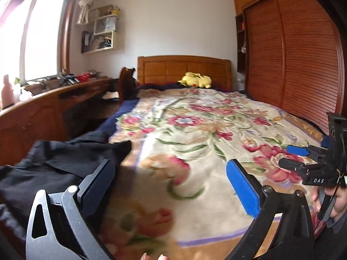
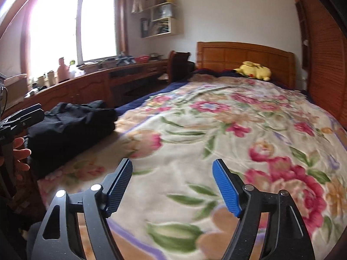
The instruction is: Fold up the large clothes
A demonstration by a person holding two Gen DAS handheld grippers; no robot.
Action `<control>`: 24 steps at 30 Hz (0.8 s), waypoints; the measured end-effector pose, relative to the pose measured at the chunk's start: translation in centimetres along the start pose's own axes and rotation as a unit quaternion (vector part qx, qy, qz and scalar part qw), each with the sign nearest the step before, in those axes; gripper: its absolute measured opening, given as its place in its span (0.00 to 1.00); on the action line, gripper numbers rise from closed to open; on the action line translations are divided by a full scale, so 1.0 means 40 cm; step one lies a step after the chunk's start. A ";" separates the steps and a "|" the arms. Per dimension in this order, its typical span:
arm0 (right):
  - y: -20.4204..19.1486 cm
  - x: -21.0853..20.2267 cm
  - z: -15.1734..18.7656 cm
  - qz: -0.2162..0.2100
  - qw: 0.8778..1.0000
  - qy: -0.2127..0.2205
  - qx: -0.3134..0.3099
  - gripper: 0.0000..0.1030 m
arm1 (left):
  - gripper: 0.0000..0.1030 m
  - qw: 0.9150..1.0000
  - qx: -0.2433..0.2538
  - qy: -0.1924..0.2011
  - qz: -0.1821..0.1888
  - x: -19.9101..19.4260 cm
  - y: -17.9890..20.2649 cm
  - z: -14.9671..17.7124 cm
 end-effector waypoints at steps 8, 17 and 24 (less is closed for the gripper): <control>0.076 -0.026 0.028 0.046 0.999 -0.007 0.027 0.80 | 1.00 0.999 0.004 -0.028 0.036 0.111 0.156 0.036; 0.128 -0.075 0.029 0.104 0.993 0.019 0.044 0.80 | 1.00 0.999 0.019 -0.010 0.046 0.190 0.326 0.044; 0.137 -0.138 0.039 0.141 0.988 0.047 0.041 0.80 | 1.00 0.998 0.017 -0.006 0.057 0.225 0.419 0.051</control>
Point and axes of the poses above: each gripper's, at about its wrist camera, not at the fingertips, and x roughly the way its jaws point, y to its right, z to its underside, the point moved 4 cm from there along x, roughly the way its jaws point, and after that the axes turned 1 degree about x, right-handed, at the moved point
